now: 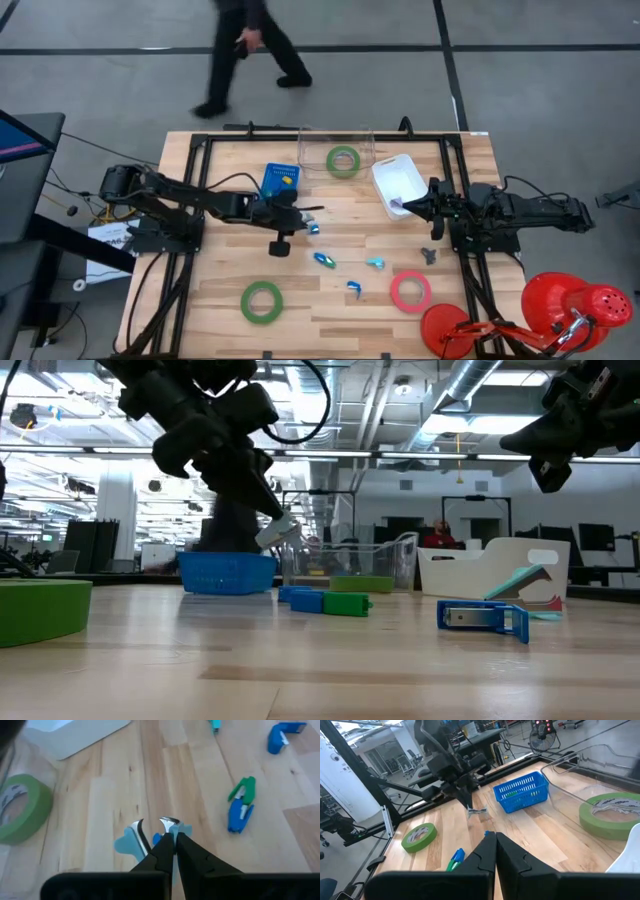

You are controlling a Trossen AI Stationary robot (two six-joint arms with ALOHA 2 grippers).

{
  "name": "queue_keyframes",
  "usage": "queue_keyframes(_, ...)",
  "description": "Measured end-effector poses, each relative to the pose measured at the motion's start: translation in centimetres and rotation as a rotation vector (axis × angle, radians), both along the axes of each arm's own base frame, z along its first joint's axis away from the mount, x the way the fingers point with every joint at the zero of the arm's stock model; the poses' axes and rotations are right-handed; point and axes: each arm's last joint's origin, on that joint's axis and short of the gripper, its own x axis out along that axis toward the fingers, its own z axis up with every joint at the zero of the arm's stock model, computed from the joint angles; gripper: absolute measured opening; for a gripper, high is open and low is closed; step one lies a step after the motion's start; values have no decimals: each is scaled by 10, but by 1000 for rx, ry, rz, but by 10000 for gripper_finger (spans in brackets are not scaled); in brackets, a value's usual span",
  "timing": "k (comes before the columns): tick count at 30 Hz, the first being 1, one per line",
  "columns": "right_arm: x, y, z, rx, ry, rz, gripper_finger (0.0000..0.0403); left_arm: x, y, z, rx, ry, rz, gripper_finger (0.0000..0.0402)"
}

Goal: Pick and place Stapler, Stapler remover, tape
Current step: Put the gray staple remover into the white bin

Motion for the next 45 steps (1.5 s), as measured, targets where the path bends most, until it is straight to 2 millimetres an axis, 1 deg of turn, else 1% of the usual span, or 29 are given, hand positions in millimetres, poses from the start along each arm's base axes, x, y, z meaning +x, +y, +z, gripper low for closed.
queue_keyframes(14, 0, 0, 0, 0, 0, 0, 0, 1, 17, 1, 0, -9, 62, 9)
queue_keyframes(19, 0, 0, 0, 0, 0, 0, 0, 8, 23, 13, 2, -54, 78, 9)
queue_keyframes(25, 0, 0, 0, 0, 0, 0, 0, 13, 39, 27, 5, -99, 131, 7)
queue_keyframes(37, 0, 0, 0, 0, 0, 0, 0, 14, 76, 42, 76, -133, 201, 8)
queue_keyframes(41, 0, 0, 0, 0, 0, 0, 0, 12, 84, 43, 77, -133, 225, 8)
queue_keyframes(45, 0, 0, 0, 0, 0, 0, 0, 12, 85, 43, 78, -134, 230, 8)
